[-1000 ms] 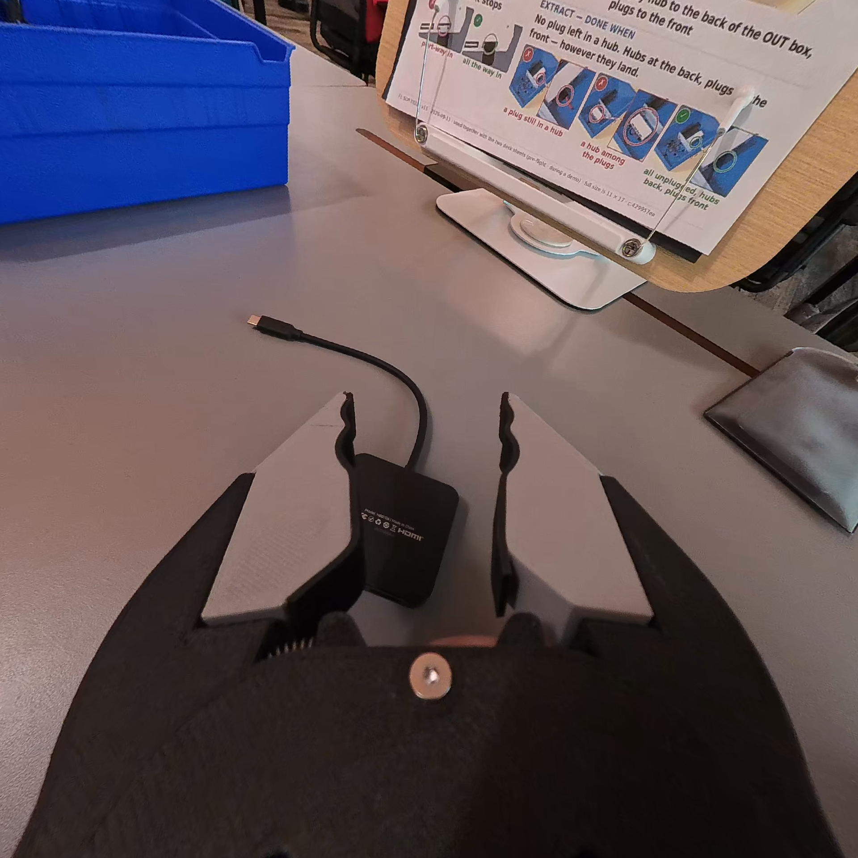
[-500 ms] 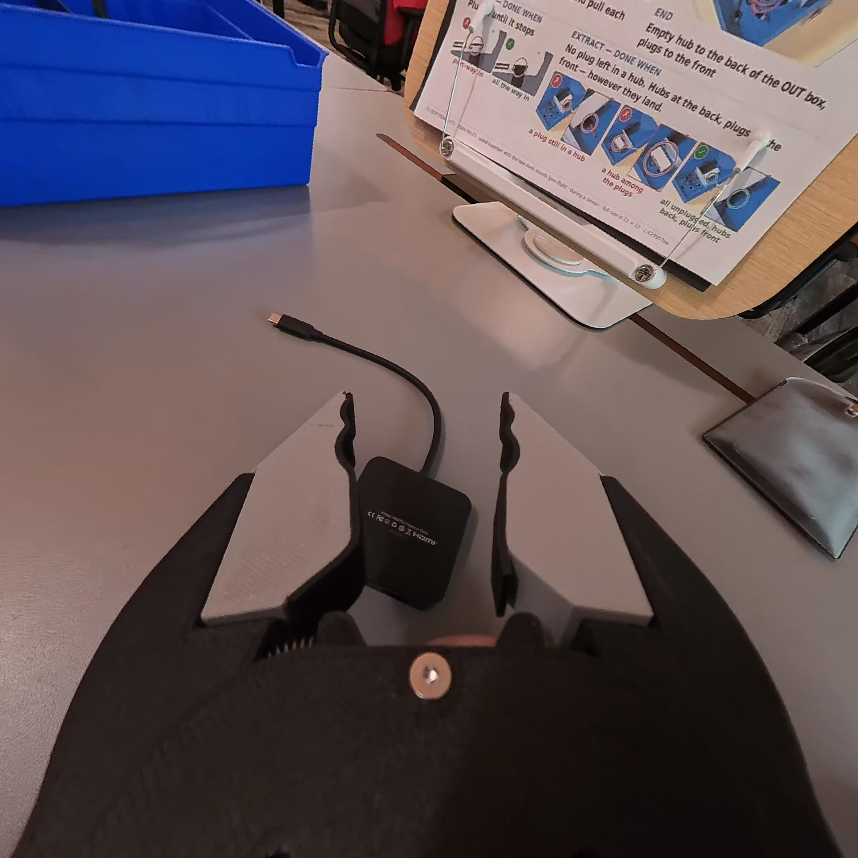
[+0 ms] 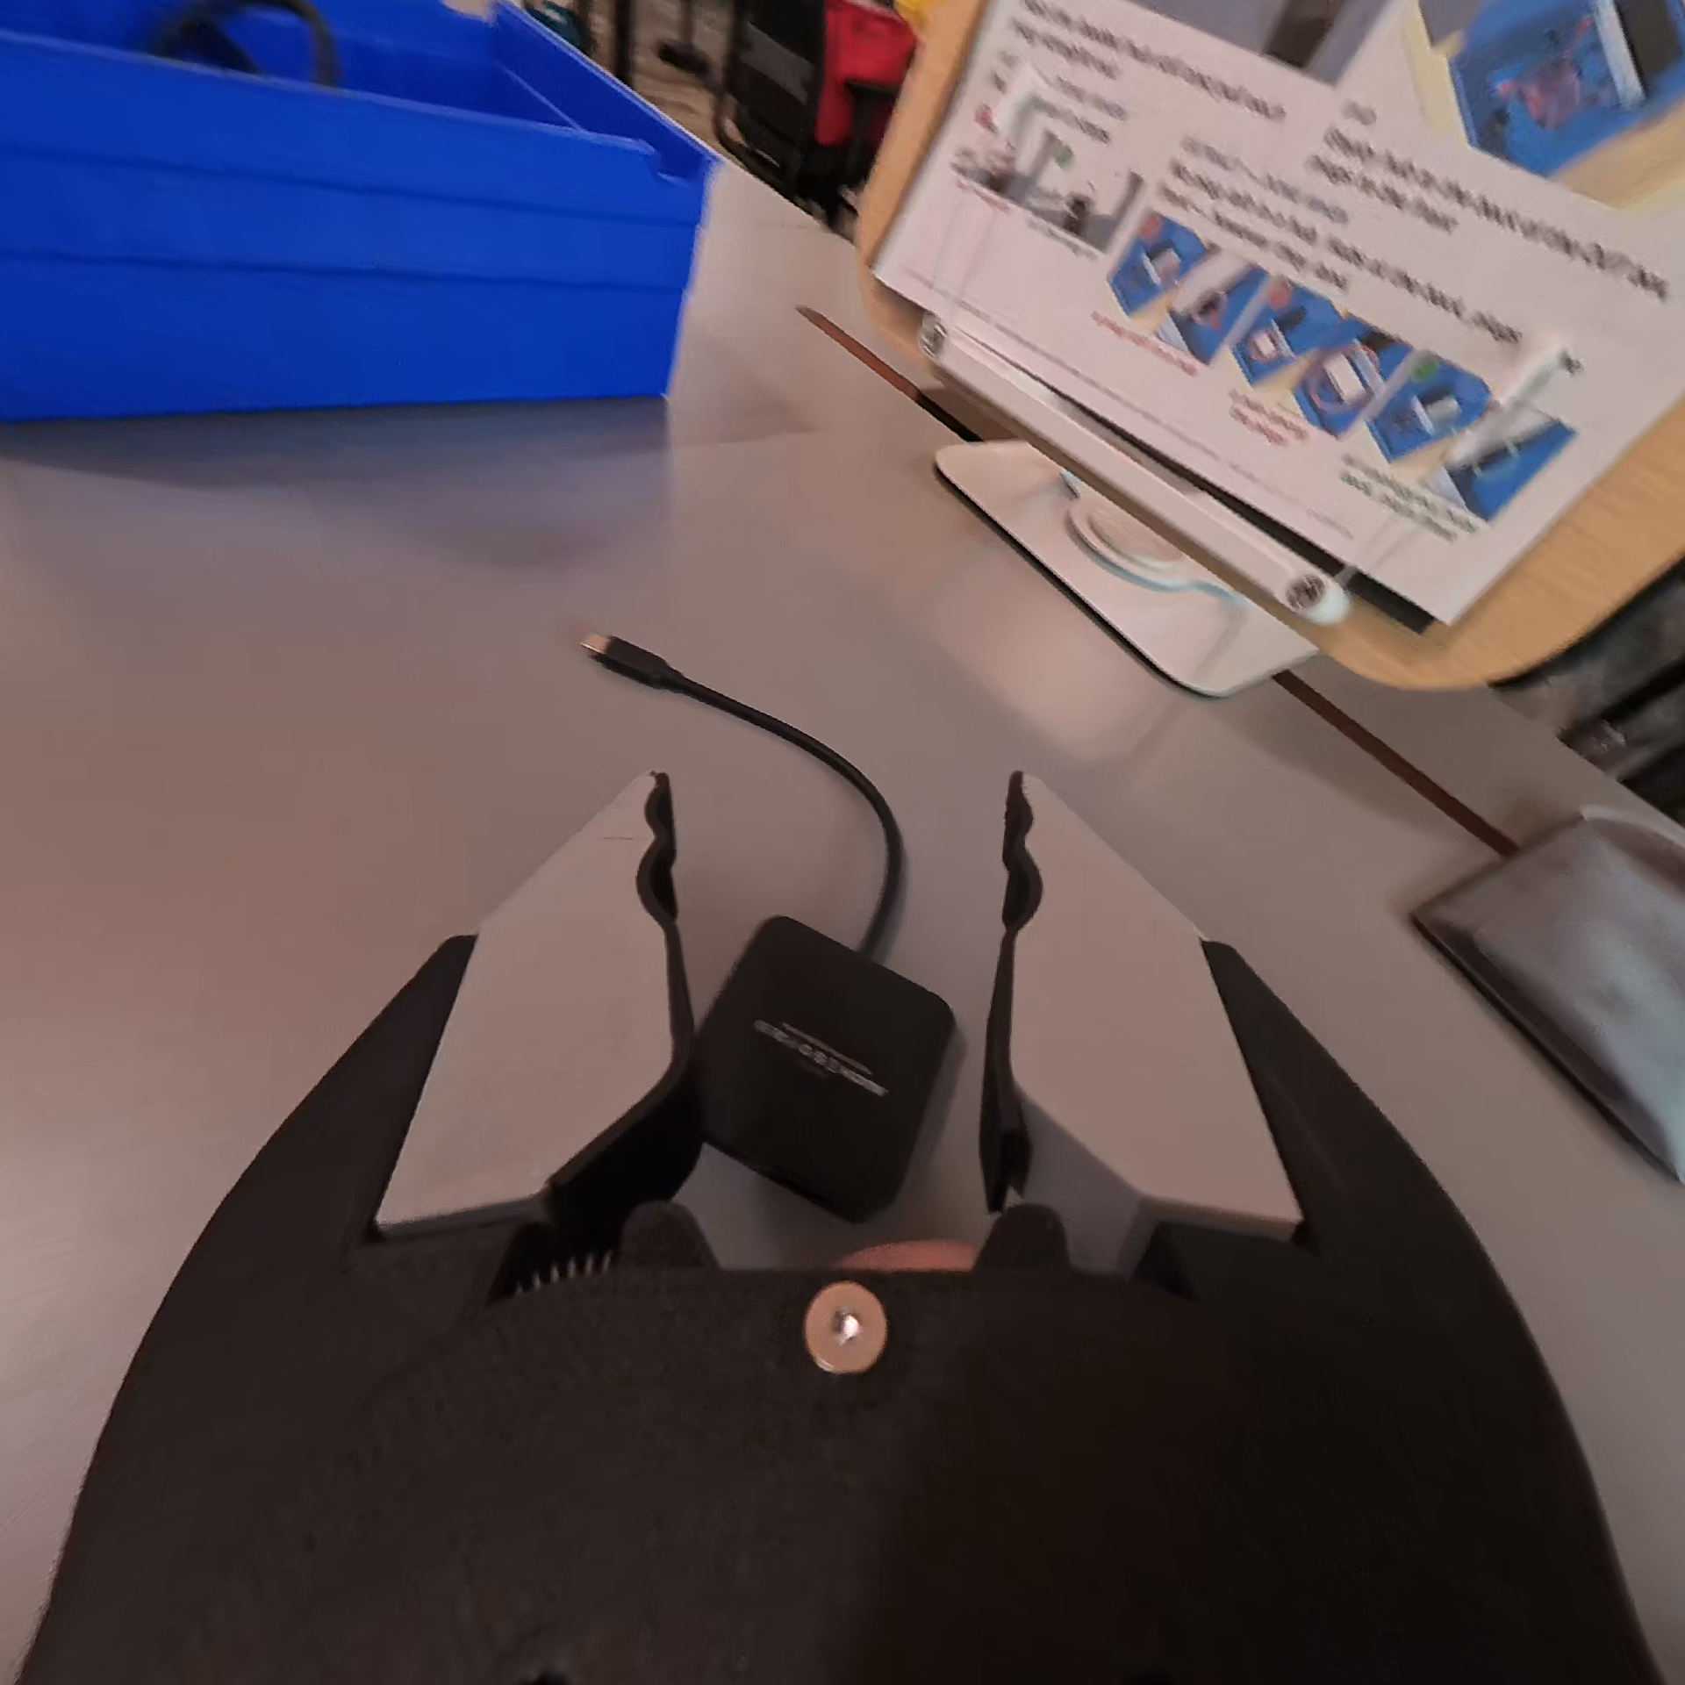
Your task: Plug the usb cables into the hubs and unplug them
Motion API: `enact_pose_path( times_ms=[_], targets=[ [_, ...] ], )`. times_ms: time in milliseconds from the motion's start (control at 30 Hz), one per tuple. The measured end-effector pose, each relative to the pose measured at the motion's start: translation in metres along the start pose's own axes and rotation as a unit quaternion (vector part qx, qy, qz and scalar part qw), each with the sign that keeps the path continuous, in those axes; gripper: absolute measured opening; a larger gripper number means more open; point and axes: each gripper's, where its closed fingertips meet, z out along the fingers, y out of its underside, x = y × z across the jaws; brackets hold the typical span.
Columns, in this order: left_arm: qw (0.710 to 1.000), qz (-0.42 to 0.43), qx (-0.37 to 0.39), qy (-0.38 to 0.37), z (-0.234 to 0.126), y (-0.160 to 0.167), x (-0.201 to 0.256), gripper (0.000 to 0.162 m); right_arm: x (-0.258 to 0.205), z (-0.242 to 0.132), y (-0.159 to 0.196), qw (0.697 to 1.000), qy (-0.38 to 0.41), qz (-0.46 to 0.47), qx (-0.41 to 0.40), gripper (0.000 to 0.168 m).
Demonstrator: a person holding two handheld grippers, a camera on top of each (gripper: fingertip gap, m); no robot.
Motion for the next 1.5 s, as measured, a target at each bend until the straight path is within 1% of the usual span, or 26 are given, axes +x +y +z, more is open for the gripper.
enact_pose_path(
  times_ms=[67, 133, 167, 200, 233, 267, 300, 400, 467, 533, 633, 700, 733, 767, 800, 833, 900, 933, 1033, 1133, 1233, 1300, 1367, 1400, 1467, 1500],
  targets=[
    [0.997, -0.036, 0.029, -0.056, 0.027, -0.011, -0.013, 0.003, -0.008, -0.002, -0.005, 1.0, -0.024, -0.006, 0.014, 0.076],
    [0.985, -0.101, 0.001, -0.137, 0.063, 0.006, -0.036, 0.003, -0.01, -0.005, -0.009, 0.999, -0.041, 0.002, 0.023, 0.086],
    [0.981, -0.121, -0.015, -0.15, 0.084, 0.018, -0.039, 0.003, -0.008, -0.008, -0.012, 0.998, -0.045, 0.007, 0.033, 0.088],
    [0.981, -0.137, -0.013, -0.134, 0.107, 0.023, -0.032, 0.003, -0.005, -0.012, -0.017, 0.998, -0.046, 0.01, 0.046, 0.089],
    [0.983, -0.158, 0.006, -0.098, 0.131, 0.021, -0.021, 0.003, -0.002, -0.016, -0.022, 0.997, -0.048, 0.011, 0.061, 0.091],
    [0.981, -0.184, 0.028, -0.059, 0.155, 0.017, -0.01, 0.003, 0.001, -0.021, -0.027, 0.996, -0.048, 0.013, 0.08, 0.097],
    [0.976, -0.209, 0.046, -0.031, 0.176, 0.013, -0.003, 0.003, 0.004, -0.027, -0.033, 0.994, -0.049, 0.017, 0.1, 0.1],
    [0.961, -0.263, 0.074, 0.049, 0.232, 0.007, 0.013, 0.003, 0.008, -0.041, -0.047, 0.986, -0.07, 0.042, 0.146, 0.101],
    [0.952, -0.289, 0.075, 0.061, 0.259, 0.011, 0.011, 0.003, 0.012, -0.046, -0.052, 0.982, -0.078, 0.065, 0.159, 0.1],
    [0.952, -0.294, 0.07, 0.057, 0.274, 0.02, 0.008, 0.003, 0.016, -0.044, -0.044, 0.985, -0.082, 0.072, 0.135, 0.099],
    [0.959, -0.278, 0.047, 0.038, 0.282, 0.043, 0.007, 0.003, 0.025, -0.035, -0.018, 0.993, -0.07, 0.078, 0.06, 0.101],
    [0.967, -0.255, 0.0, 0.024, 0.283, 0.068, 0.012, 0.003, 0.026, -0.033, -0.008, 0.99, -0.085, 0.108, 0.035, 0.104],
    [0.965, -0.258, -0.053, 0.021, 0.284, 0.088, 0.018, 0.003, 0.025, -0.034, -0.006, 0.987, -0.098, 0.122, 0.029, 0.104],
    [0.956, -0.266, -0.121, 0.035, 0.283, 0.109, 0.03, 0.003, 0.025, -0.034, -0.004, 0.985, -0.106, 0.133, 0.023, 0.104],
    [0.944, -0.269, -0.183, 0.061, 0.279, 0.126, 0.048, 0.003, 0.028, -0.034, -0.002, 0.985, -0.104, 0.14, 0.019, 0.103],
    [0.934, -0.262, -0.229, 0.081, 0.274, 0.137, 0.064, 0.004, 0.032, -0.034, -0.001, 0.985, -0.096, 0.142, 0.017, 0.102],
    [0.919, -0.238, -0.297, 0.105, 0.267, 0.153, 0.089, 0.004, 0.038, -0.035, 0.001, 0.986, -0.083, 0.145, 0.013, 0.1],
    [0.915, -0.226, -0.316, 0.109, 0.269, 0.158, 0.097, 0.003, 0.039, -0.035, 0.002, 0.986, -0.08, 0.145, 0.009, 0.1],
    [0.914, -0.194, -0.335, 0.12, 0.29, 0.166, 0.112, 0.004, 0.043, -0.033, 0.007, 0.988, -0.065, 0.14, -0.001, 0.099],
    [0.908, -0.22, -0.323, 0.154, 0.309, 0.164, 0.127, 0.027, 0.047, -0.029, 0.021, 0.99, -0.049, 0.132, -0.027, 0.101],
    [0.909, -0.241, -0.288, 0.178, 0.306, 0.149, 0.129, 0.044, 0.053, -0.03, 0.036, 0.99, -0.026, 0.132, -0.051, 0.102],
    [0.922, -0.236, -0.266, 0.153, 0.293, 0.144, 0.113, 0.045, 0.051, -0.035, 0.044, 0.987, -0.026, 0.146, -0.067, 0.1],
    [0.937, -0.218, -0.251, 0.107, 0.28, 0.149, 0.088, 0.041, 0.041, -0.038, 0.049, 0.983, -0.033, 0.156, -0.092, 0.096],
    [0.94, -0.209, -0.251, 0.099, 0.276, 0.155, 0.082, 0.039, 0.035, -0.039, 0.052, 0.981, -0.033, 0.155, -0.107, 0.093],
    [0.933, -0.187, -0.278, 0.13, 0.277, 0.17, 0.09, 0.041, 0.027, -0.039, 0.058, 0.98, -0.023, 0.146, -0.133, 0.091],
    [0.93, -0.168, -0.296, 0.135, 0.282, 0.178, 0.093, 0.039, 0.024, -0.039, 0.06, 0.979, -0.021, 0.145, -0.138, 0.091]
  ],
)
